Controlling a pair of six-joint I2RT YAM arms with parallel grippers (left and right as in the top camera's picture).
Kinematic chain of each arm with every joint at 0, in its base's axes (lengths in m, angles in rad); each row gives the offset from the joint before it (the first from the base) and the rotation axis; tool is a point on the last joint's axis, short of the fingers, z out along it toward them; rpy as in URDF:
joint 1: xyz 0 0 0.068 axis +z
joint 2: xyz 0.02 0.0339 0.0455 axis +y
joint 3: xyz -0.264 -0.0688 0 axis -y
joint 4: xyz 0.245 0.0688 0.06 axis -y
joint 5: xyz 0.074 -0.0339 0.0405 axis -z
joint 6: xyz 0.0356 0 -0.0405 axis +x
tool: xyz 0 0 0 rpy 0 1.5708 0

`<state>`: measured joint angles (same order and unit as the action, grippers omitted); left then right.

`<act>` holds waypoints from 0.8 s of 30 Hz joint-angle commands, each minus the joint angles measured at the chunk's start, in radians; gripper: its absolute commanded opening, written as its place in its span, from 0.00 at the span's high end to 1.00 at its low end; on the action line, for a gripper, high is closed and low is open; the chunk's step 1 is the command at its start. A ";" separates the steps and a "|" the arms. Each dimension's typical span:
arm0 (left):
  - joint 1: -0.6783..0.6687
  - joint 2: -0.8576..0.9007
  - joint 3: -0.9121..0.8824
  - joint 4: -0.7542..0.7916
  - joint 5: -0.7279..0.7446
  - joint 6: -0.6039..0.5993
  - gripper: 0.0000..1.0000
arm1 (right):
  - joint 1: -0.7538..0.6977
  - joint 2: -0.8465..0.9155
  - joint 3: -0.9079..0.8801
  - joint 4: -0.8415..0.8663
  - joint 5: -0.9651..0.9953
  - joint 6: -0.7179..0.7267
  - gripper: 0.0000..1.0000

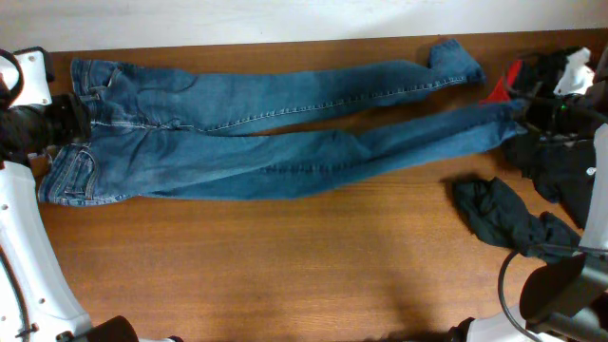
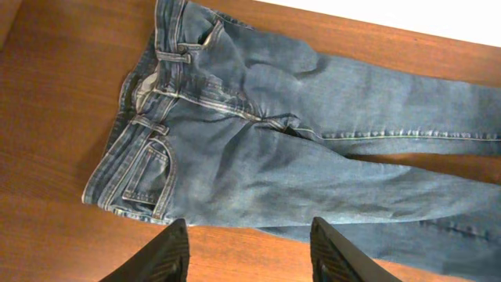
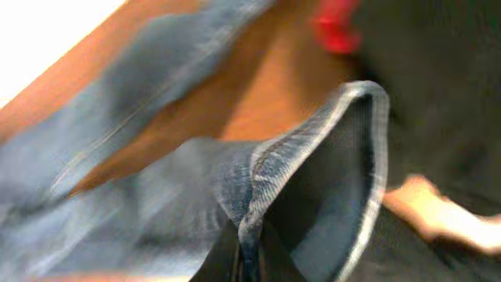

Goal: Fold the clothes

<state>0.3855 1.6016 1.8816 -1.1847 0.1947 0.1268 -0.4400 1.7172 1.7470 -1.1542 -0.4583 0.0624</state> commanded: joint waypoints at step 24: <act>0.233 0.602 -0.003 -0.055 0.025 0.051 0.27 | -0.005 -0.017 0.018 0.006 0.070 -0.046 0.96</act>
<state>0.5697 2.1235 1.8812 -1.2686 0.0597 0.0631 -0.4397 1.7176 1.7470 -1.1580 -0.4076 0.0185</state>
